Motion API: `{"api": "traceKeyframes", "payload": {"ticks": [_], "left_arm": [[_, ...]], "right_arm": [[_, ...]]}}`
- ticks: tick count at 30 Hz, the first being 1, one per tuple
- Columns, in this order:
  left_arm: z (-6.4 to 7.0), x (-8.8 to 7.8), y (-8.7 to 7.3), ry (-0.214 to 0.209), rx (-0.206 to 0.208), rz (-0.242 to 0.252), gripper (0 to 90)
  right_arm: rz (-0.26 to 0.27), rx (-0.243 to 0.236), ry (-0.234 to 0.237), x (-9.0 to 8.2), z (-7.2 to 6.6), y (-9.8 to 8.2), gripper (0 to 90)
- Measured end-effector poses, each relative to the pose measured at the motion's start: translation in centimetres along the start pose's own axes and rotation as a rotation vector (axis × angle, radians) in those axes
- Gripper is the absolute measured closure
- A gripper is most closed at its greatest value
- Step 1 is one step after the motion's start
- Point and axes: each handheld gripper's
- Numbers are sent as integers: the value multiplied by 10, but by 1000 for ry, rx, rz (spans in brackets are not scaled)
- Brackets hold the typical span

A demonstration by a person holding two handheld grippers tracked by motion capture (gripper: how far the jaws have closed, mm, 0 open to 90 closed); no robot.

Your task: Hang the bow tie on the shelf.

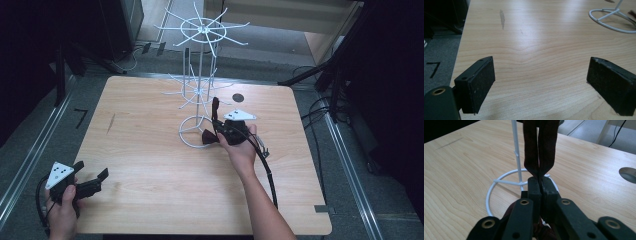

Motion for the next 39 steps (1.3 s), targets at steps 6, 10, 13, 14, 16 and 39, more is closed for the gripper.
{"api": "traceKeyframes", "payload": {"ticks": [6,10,13,14,16,39], "left_arm": [[0,0,0,0,0,-1,88],[0,0,0,0,0,-1,88],[0,0,0,0,0,-1,88],[0,0,0,0,0,-1,88],[0,0,0,1,2,-1,88],[1,0,0,6,5,-2,88]], "right_arm": [[28,13,21,-7,3,1,620],[59,-7,3,-20,4,3,332],[61,-22,-4,-30,5,3,215],[61,-22,-4,-30,5,3,215],[58,-24,-20,-40,7,2,138],[99,23,-132,-122,47,-32,0]]}}
Point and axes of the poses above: each handheld gripper's, and its own axes: x roughly forward along the jaws, y roughly out of its top, z roughly to its right, and after that the axes turned 2 degrees about z, right-handed
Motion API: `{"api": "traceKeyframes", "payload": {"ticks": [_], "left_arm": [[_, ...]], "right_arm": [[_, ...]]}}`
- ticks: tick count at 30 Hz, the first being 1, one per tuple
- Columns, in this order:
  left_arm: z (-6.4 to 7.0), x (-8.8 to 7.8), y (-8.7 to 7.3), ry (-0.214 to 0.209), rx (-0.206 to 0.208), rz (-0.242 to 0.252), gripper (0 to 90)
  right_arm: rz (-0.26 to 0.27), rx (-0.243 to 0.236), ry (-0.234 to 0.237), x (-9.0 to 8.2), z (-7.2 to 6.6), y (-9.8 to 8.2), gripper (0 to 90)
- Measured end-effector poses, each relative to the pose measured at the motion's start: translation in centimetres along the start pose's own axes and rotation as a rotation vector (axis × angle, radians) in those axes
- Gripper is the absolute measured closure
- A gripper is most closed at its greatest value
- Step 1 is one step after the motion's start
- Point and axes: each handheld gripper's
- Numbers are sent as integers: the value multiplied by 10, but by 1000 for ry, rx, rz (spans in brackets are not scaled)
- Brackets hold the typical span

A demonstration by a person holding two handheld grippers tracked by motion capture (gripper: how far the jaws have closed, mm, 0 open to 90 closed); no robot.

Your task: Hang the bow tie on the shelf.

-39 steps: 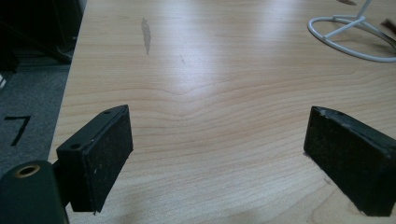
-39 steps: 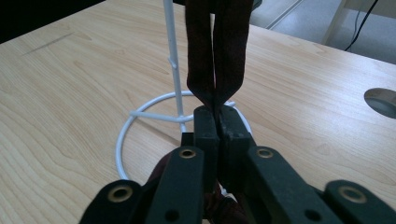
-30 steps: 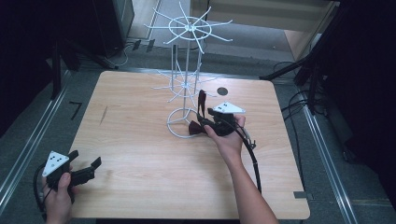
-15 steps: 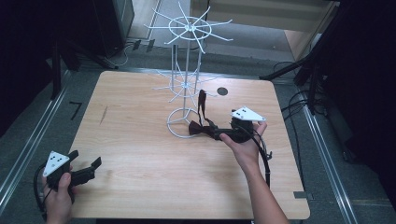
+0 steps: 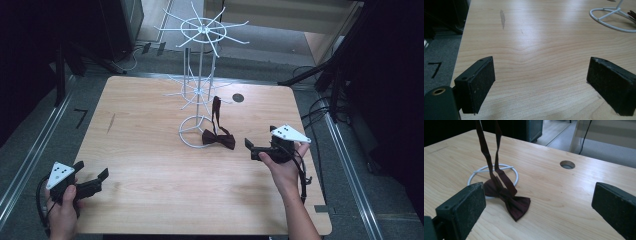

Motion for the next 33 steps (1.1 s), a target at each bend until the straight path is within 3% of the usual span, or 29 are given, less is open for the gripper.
{"api": "traceKeyframes", "payload": {"ticks": [10,20,33], "left_arm": [[0,0,0,2,1,0,89],[0,0,0,6,2,1,89],[1,0,0,7,2,-1,88]], "right_arm": [[-1,31,-42,-25,19,-19,0],[-35,79,-100,-50,42,-56,0],[-60,119,-151,-79,61,-93,0]]}}
Point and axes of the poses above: each handheld gripper's, and its own axes: x roughly forward along the jaws, y roughly out of its top, z roughly to its right, and after that the axes turned 2 degrees about z, right-handed
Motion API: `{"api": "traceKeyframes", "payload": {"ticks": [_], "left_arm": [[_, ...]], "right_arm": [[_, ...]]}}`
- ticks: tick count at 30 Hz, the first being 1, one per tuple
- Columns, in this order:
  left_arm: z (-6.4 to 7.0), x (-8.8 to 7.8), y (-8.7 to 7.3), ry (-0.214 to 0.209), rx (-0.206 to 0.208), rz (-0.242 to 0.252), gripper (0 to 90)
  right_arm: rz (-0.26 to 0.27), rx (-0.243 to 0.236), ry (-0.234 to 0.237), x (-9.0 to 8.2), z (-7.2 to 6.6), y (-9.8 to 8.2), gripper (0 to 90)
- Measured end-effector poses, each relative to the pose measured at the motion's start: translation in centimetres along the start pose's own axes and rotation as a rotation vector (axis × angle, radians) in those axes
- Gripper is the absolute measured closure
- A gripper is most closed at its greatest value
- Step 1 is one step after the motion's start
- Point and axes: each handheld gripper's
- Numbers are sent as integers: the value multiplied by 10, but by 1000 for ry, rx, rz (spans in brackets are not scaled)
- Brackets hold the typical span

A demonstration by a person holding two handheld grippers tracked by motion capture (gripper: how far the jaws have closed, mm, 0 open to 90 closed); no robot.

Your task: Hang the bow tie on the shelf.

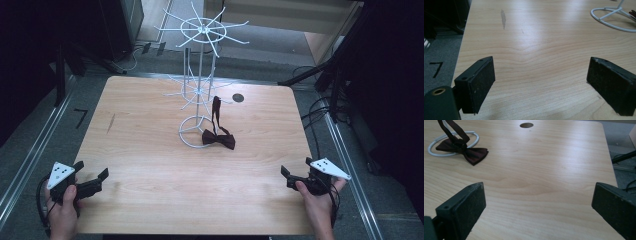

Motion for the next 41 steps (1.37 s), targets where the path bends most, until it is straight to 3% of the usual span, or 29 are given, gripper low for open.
{"api": "traceKeyframes", "payload": {"ticks": [17,25,31,36,41], "left_arm": [[0,0,0,5,2,-1,89],[0,0,0,3,2,0,89],[0,0,0,2,4,-3,89],[1,0,0,2,9,-6,88],[1,0,0,-1,9,-6,88]], "right_arm": [[-29,64,-74,-35,32,-43,0],[-26,94,-75,-45,36,-52,0],[-15,70,-87,-45,32,-54,0],[-35,33,-101,-43,29,-55,2],[-27,62,-107,-43,31,-55,2]]}}
Point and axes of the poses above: each handheld gripper's, and its own axes: x roughly forward along the jaws, y roughly out of its top, z roughly to its right, and after that the axes turned 2 degrees about z, right-handed
